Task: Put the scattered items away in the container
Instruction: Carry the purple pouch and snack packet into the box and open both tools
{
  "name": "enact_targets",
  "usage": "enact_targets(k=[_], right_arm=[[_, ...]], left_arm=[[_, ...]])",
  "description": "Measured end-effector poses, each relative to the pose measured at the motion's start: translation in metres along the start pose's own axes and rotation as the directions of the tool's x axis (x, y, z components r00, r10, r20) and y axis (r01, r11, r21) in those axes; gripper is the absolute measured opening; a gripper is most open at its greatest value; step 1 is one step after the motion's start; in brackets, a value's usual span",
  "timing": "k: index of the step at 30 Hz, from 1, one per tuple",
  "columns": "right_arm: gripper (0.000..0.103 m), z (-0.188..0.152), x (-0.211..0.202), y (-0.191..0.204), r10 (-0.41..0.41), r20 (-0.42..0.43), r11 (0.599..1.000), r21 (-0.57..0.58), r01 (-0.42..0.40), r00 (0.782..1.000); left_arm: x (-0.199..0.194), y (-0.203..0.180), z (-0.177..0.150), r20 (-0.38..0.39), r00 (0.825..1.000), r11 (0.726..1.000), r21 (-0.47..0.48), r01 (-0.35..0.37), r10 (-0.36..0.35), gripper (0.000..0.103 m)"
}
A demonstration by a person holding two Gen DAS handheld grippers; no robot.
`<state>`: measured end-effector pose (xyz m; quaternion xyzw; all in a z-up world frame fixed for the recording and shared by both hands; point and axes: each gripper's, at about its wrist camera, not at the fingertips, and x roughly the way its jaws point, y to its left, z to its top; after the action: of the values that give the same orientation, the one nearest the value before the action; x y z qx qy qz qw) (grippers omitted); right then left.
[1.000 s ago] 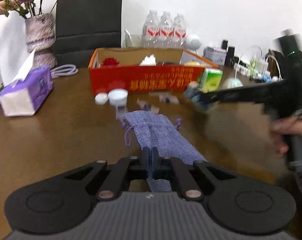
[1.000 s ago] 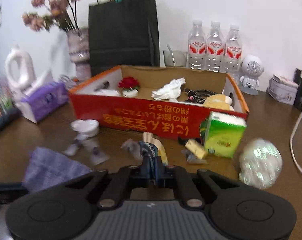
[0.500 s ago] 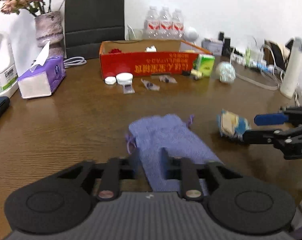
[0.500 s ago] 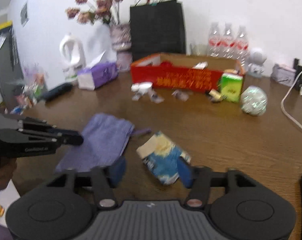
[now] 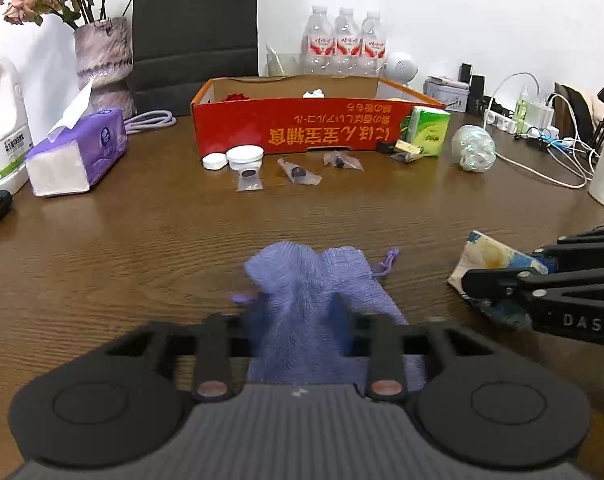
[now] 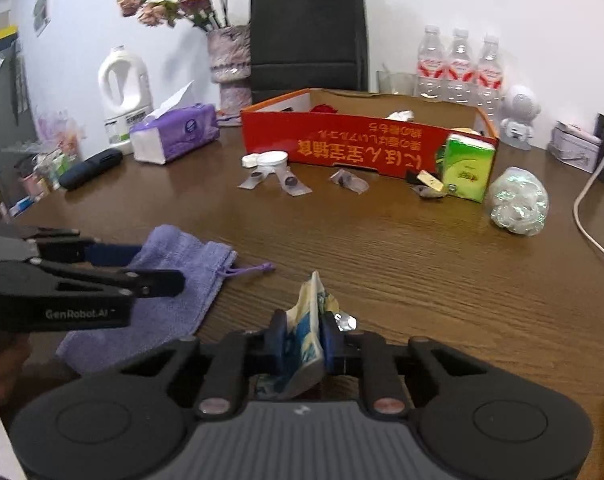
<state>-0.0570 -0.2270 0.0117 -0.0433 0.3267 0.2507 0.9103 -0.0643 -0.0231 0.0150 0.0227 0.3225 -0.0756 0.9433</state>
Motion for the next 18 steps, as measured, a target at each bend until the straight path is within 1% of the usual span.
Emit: enact_targets(k=[1,5,8,10,12,14,16,18], right_arm=[[0.015,-0.002,-0.002,0.0,0.001,0.01,1.0,0.019,-0.001,1.0],[0.013,-0.01,-0.013,-0.002,-0.014,0.066,0.996,0.092,0.008,0.998],[0.013,-0.016,-0.032,-0.008,-0.023,0.127,0.99,0.143,0.005,0.992],[0.013,-0.017,-0.043,-0.013,-0.027,0.163,0.984,0.177,-0.002,0.986],[0.013,-0.011,-0.054,-0.019,-0.014,0.198,0.978,0.206,-0.027,0.98],[0.013,0.002,-0.058,-0.026,0.037,0.217,0.969,0.23,-0.087,0.975],[0.013,0.02,-0.059,-0.035,0.099,0.255,0.956,0.244,-0.163,0.962],[0.013,0.045,-0.06,-0.043,0.108,0.299,0.952,0.244,-0.186,0.948]], left_arm=[[-0.002,-0.002,-0.002,0.006,1.0,1.0,-0.008,0.001,0.0,0.01],[-0.019,-0.008,-0.01,0.044,0.998,0.998,-0.056,0.035,-0.033,0.007],[-0.04,-0.014,-0.008,0.107,0.993,0.997,-0.055,0.044,-0.038,0.006],[-0.053,-0.015,0.002,0.16,0.986,0.996,-0.062,0.065,-0.055,0.006],[-0.059,-0.013,0.018,0.208,0.975,0.993,-0.067,0.1,-0.084,0.006],[-0.059,-0.012,0.041,0.251,0.962,0.99,-0.059,0.126,-0.108,0.006],[-0.052,-0.011,0.072,0.285,0.95,0.988,-0.049,0.15,-0.13,0.006],[-0.041,-0.007,0.11,0.32,0.937,0.985,-0.05,0.167,-0.143,0.006]])
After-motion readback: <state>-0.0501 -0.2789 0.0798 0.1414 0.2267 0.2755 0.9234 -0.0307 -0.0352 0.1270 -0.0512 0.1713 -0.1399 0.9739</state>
